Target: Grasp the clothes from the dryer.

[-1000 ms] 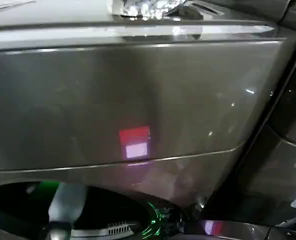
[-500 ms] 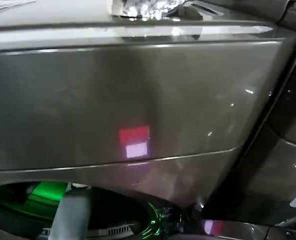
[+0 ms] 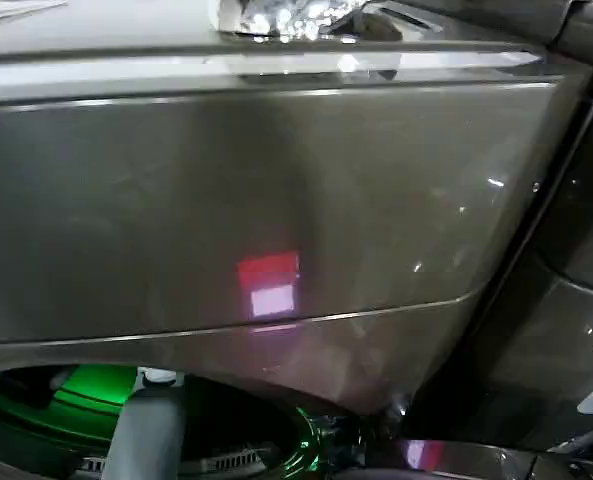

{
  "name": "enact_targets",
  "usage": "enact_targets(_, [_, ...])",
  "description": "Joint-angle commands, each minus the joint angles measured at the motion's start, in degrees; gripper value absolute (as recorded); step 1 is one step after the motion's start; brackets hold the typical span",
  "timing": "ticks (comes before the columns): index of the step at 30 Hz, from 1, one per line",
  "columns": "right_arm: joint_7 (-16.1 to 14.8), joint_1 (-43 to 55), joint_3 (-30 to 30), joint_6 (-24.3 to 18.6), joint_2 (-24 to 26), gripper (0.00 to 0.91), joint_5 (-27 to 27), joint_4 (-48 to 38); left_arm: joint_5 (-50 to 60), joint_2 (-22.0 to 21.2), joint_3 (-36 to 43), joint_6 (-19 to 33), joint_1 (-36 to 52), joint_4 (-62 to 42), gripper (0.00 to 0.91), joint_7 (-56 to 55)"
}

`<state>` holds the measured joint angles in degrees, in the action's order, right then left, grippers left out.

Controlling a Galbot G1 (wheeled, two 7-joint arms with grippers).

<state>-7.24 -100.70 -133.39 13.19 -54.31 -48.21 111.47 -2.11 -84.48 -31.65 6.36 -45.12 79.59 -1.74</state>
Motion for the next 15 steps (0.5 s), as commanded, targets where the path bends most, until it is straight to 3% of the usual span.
enact_targets(1, [-0.19,-0.06,-0.46,0.10,0.00,0.907,0.08,0.01,-0.25,0.00,-0.14,0.40,0.49,-0.15,0.000,-0.37])
enact_targets(15, [-0.21,-1.17,-2.59,0.41,-0.31,0.907,-0.07,0.10,-0.91,1.47,0.78,0.90,2.34,-1.42,0.000,0.05])
